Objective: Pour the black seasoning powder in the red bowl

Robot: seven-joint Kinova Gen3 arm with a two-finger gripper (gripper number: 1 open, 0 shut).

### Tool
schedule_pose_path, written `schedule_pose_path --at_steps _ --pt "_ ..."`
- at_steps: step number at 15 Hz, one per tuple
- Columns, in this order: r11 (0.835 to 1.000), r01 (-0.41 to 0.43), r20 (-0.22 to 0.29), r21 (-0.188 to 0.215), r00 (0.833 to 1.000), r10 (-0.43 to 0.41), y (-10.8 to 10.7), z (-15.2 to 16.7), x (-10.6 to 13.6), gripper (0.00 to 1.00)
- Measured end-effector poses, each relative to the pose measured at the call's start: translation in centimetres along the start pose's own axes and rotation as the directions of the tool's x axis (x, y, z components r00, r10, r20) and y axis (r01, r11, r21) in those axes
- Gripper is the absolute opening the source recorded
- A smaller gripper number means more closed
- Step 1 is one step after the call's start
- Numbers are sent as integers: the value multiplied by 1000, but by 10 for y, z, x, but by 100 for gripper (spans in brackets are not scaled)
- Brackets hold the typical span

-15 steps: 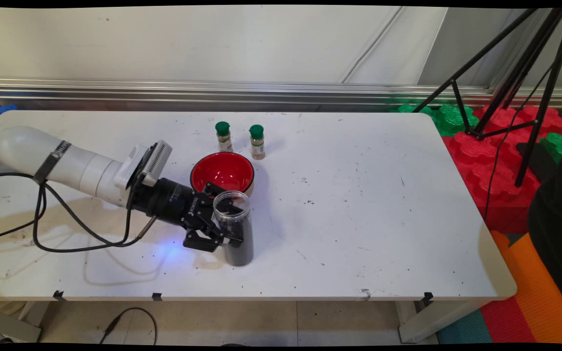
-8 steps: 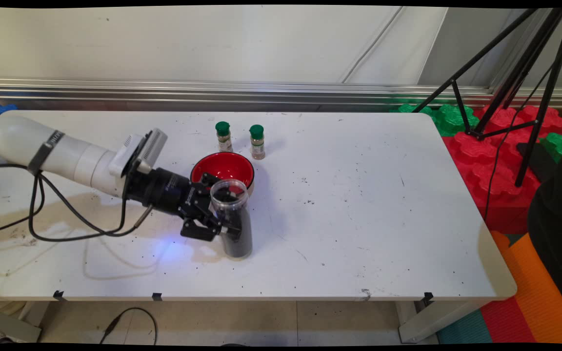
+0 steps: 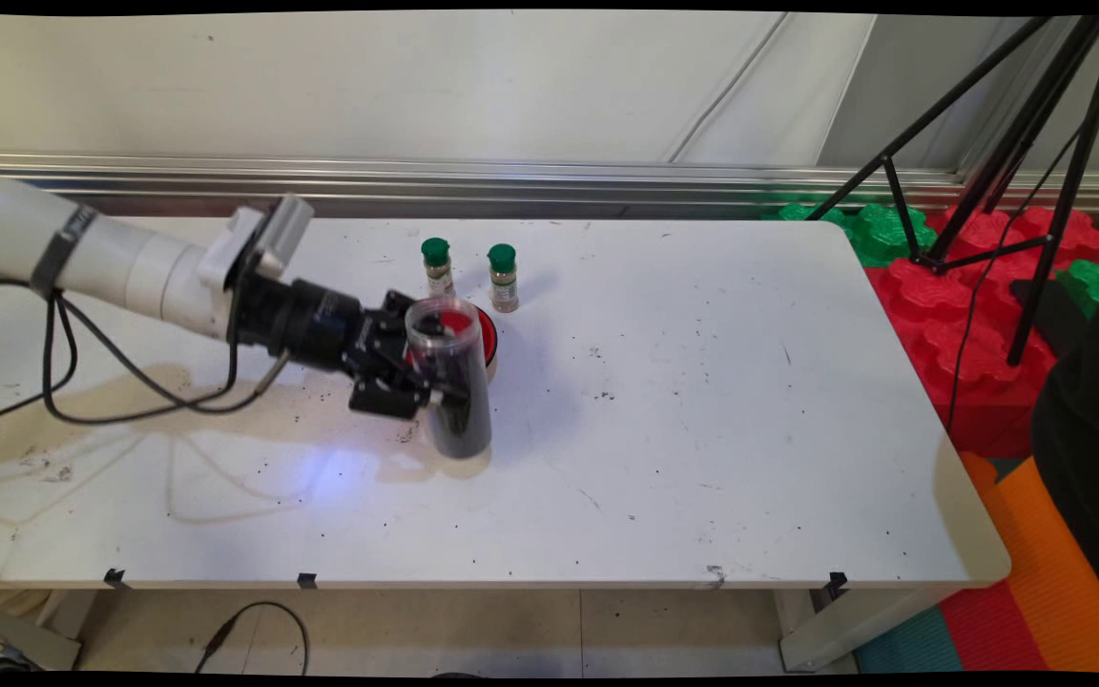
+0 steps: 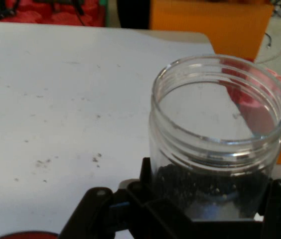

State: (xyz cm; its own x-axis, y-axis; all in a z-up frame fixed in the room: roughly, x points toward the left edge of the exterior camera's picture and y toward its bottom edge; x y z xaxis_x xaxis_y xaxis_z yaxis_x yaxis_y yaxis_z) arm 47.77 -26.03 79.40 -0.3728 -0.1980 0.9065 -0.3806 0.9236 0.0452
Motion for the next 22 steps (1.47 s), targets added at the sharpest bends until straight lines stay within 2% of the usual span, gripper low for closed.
schedule_pose_path --at_steps 11,22 --pt "993 25 -33 112 999 -21 -41 -41 62 0" --pt "974 52 -59 222 997 -40 -90 -68 100 0"
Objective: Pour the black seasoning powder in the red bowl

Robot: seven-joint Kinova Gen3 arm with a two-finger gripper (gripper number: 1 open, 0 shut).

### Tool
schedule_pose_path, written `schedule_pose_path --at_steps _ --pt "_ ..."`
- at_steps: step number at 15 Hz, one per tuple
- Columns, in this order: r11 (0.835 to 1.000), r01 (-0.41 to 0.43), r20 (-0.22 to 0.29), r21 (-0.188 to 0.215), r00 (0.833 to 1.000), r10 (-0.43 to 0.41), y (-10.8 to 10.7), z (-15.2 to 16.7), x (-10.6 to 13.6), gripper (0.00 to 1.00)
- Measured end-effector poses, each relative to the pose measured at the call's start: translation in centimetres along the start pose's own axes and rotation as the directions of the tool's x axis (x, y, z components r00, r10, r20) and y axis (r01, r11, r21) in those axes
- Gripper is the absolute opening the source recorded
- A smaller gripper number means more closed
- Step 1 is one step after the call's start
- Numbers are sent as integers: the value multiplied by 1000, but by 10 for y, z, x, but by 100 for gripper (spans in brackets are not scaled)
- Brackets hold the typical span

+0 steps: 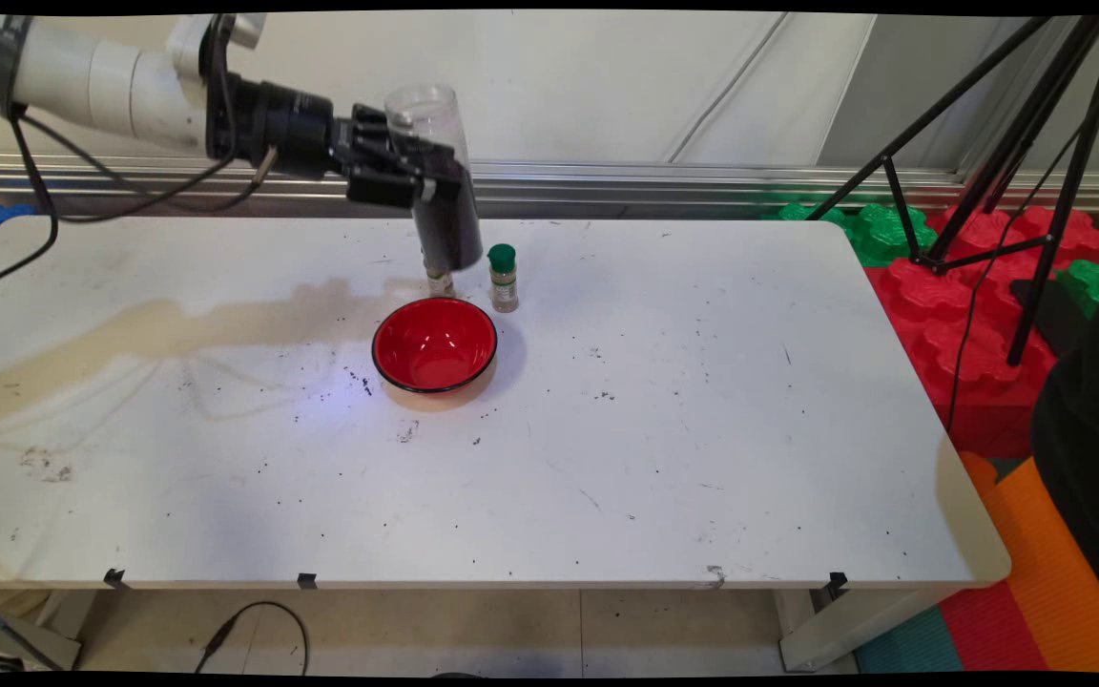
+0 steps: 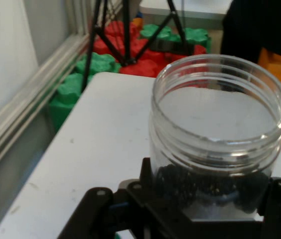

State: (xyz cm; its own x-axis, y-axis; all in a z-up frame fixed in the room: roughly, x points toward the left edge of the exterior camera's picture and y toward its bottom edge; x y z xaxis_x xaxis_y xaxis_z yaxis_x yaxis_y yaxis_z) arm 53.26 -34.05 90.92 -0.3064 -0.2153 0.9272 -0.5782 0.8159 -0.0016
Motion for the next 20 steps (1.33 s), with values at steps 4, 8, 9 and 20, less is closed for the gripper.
schedule_pose_path --at_steps 4,8,9,20 --pt "998 -17 3 53 1000 16 -26 -1 8 0" --pt "993 -66 17 102 998 65 -46 -2 10 0" --pt "990 -85 21 114 996 83 -50 -2 9 0" --pt "919 -358 73 165 934 350 -63 5 -3 0"
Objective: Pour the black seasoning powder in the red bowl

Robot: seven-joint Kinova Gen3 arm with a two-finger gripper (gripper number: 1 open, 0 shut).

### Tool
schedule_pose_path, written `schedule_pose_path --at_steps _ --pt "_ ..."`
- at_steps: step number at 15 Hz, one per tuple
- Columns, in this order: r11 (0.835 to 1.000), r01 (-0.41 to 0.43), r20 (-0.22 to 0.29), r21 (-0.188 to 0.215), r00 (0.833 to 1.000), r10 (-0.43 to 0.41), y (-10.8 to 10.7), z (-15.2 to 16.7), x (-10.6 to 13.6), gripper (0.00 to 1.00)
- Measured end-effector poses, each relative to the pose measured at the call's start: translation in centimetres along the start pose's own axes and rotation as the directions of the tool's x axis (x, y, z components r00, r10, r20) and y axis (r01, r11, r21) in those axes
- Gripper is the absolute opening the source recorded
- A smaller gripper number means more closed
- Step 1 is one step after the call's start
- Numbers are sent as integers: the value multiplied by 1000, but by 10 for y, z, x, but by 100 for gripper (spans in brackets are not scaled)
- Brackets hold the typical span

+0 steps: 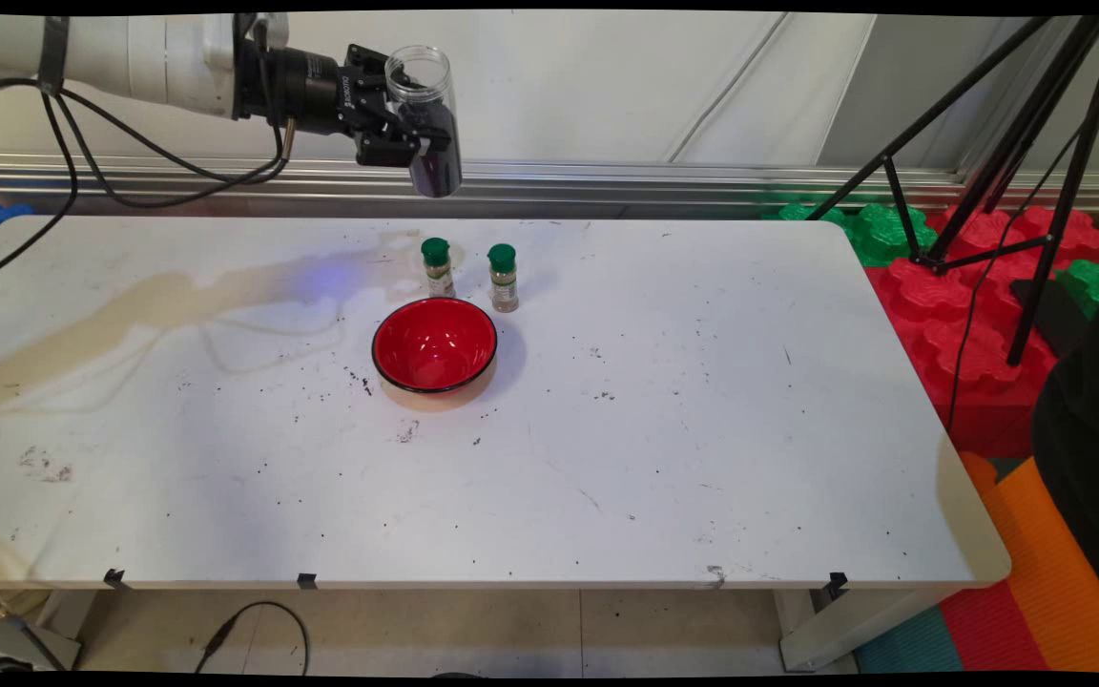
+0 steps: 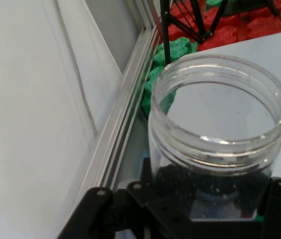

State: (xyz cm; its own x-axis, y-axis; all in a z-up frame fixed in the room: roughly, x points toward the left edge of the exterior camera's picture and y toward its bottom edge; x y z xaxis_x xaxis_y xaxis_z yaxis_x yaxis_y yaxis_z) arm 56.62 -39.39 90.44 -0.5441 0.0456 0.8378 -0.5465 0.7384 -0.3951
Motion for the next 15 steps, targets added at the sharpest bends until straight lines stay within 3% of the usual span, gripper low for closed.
schedule_pose_path --at_steps 4,8,15 --pt "993 -117 -2 19 993 117 5 4 -4 0" --pt "970 -240 6 26 971 240 12 7 -10 0" --pt "893 -449 25 17 893 449 26 12 -22 0"
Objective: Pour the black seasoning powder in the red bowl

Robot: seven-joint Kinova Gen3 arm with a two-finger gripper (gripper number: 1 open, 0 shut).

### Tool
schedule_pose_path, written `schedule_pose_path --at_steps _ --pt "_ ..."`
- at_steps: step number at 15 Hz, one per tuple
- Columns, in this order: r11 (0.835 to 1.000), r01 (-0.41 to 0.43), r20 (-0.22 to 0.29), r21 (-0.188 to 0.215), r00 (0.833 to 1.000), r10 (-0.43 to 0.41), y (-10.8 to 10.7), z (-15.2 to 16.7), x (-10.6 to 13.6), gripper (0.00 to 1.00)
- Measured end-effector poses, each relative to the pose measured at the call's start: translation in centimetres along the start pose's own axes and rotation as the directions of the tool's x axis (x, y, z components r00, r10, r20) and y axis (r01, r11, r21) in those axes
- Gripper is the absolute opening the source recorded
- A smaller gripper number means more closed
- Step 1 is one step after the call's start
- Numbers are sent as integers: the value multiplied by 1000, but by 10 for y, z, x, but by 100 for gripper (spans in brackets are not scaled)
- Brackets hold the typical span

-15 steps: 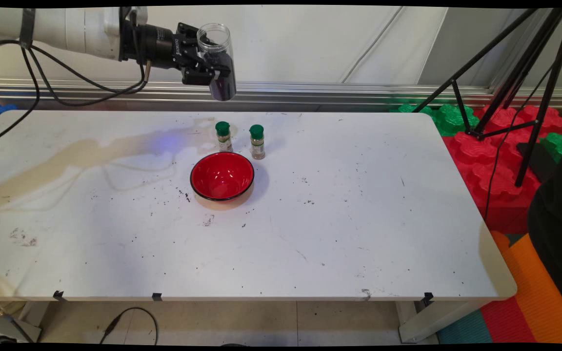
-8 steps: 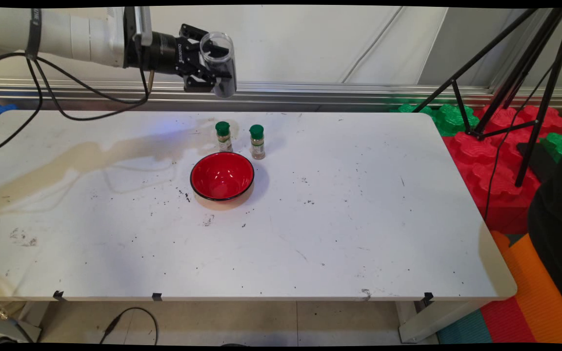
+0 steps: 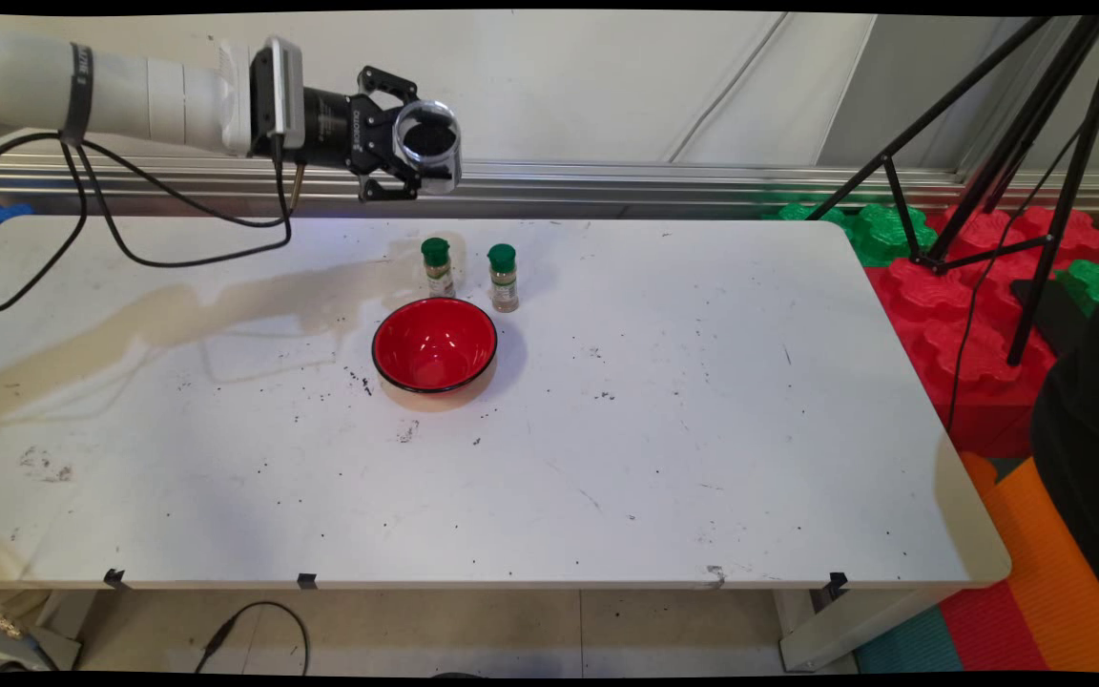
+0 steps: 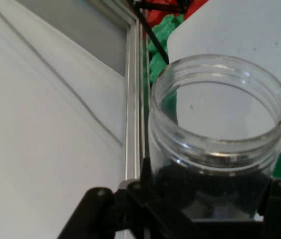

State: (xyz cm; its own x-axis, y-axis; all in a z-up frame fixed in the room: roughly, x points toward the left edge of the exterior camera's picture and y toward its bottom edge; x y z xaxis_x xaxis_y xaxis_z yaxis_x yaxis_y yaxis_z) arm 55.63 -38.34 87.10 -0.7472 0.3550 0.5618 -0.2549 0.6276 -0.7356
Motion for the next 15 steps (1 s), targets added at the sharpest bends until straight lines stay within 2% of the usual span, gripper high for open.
schedule_pose_path --at_steps 5,8,15 --pt "992 -128 5 -6 992 129 11 3 -3 0" --pt "977 -215 2 -12 977 215 20 5 -3 0" --pt "947 -321 -4 -24 947 321 36 8 -5 0"
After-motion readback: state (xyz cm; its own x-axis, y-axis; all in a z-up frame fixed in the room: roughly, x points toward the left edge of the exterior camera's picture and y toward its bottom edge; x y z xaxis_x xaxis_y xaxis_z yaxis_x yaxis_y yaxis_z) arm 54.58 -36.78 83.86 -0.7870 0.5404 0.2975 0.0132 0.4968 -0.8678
